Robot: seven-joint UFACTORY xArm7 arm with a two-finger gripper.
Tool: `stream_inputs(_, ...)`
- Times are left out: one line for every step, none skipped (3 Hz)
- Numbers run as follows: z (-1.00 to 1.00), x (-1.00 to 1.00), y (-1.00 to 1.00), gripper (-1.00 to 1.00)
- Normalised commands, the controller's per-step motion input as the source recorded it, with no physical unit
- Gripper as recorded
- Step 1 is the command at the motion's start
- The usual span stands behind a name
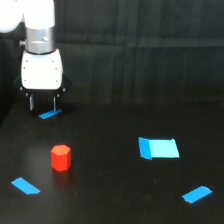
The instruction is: Pick up the red object from the table
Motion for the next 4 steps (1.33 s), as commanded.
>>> stream_inputs(0.03,-0.11,-0.26,0.98)
stream_inputs(-0.28,0.12,-0.89,0.94)
stream_inputs(-0.19,0.28,-0.95,0.97)
stream_inputs(-0.18,0.17,-1.00,1.00)
